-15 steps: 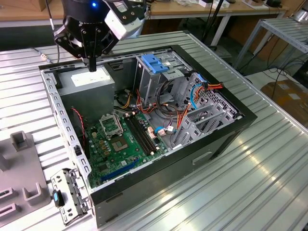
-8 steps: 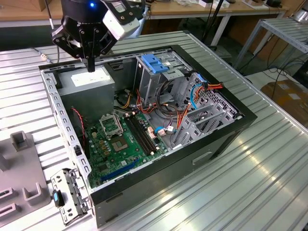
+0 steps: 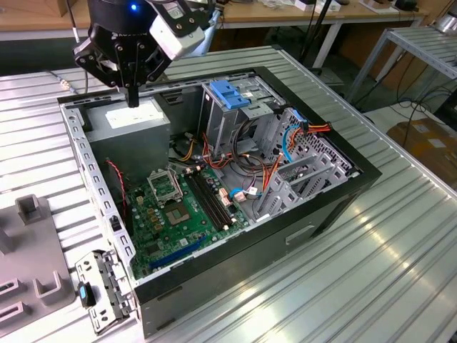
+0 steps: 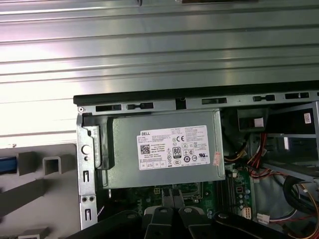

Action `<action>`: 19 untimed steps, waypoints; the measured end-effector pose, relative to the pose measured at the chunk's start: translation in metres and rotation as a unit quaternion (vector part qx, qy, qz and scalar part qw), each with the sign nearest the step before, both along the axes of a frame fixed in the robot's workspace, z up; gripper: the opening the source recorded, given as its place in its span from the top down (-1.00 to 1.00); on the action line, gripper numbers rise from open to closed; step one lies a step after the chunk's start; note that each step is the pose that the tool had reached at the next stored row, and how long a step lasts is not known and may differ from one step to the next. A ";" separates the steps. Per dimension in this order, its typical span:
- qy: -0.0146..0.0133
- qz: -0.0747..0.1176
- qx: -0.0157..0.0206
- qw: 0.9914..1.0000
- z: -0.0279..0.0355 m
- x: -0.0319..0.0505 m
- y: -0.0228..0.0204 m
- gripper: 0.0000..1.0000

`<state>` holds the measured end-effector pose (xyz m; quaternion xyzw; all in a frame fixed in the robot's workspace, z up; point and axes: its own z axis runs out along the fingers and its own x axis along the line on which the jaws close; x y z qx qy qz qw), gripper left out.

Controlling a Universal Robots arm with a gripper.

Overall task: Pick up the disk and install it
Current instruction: 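Reach for the disk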

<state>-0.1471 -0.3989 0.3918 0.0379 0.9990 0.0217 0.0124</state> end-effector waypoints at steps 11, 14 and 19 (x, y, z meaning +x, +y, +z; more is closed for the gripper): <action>0.001 0.000 0.000 1.000 -0.0001 -0.0033 0.0000 0.79; 0.001 0.000 0.000 1.000 -0.0002 -0.0041 0.0000 0.79; 0.001 0.000 0.000 1.000 -0.0002 -0.0049 0.0000 0.79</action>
